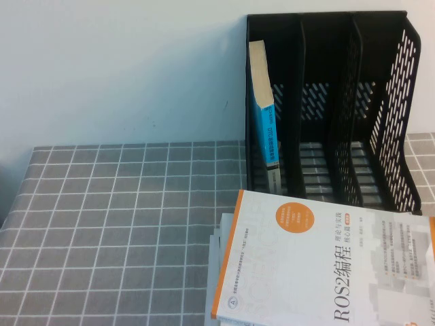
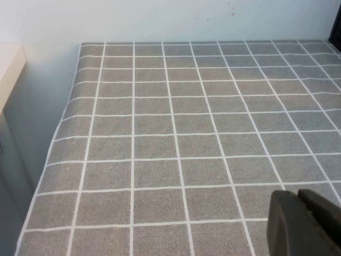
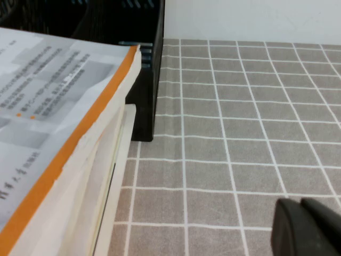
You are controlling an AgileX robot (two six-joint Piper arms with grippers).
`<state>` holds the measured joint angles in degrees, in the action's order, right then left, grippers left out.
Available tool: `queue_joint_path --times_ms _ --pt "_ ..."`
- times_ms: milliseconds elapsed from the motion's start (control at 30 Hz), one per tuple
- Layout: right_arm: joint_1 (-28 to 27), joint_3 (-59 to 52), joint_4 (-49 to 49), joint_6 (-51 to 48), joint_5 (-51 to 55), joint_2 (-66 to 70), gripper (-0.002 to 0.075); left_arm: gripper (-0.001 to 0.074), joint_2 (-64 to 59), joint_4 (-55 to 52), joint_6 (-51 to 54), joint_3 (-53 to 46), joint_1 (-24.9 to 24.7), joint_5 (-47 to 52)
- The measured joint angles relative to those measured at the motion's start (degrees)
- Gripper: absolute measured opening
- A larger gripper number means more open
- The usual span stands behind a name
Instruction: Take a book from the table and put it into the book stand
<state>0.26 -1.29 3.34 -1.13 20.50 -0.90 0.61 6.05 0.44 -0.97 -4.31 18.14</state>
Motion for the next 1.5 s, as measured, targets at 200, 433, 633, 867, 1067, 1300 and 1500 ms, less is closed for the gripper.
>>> queue_joint_path --times_ms 200,433,633,867,1067,1300,1500 --pt "0.0 0.0 0.0 0.0 0.0 0.0 -0.0003 0.0000 0.0 0.0 0.0 0.0 0.0 0.0" --pt "0.0 0.0 0.2 0.0 0.0 0.0 -0.0003 0.0000 0.0 0.0 0.0 0.0 0.0 0.0" --pt "0.0 0.0 0.2 -0.1 0.0 0.0 -0.0003 0.0000 0.0 0.0 0.0 0.0 0.0 0.0" --pt "0.0 -0.4 2.3 -3.3 -9.3 0.0 -0.0003 0.0000 0.0 0.0 0.0 -0.2 0.0 -8.5" --pt "0.0 -0.4 2.6 -1.8 -26.8 0.0 -0.0003 0.0000 0.0 0.0 0.0 -0.2 0.0 -28.8" --pt "0.0 -0.4 2.6 -1.1 -35.3 0.0 -0.0003 0.0000 0.0 0.0 0.0 -0.2 0.0 -48.7" --pt "0.0 -0.4 2.6 -4.0 -36.1 0.0 -0.0003 -0.0001 0.3 0.9 -3.6 -0.2 0.0 -50.5"
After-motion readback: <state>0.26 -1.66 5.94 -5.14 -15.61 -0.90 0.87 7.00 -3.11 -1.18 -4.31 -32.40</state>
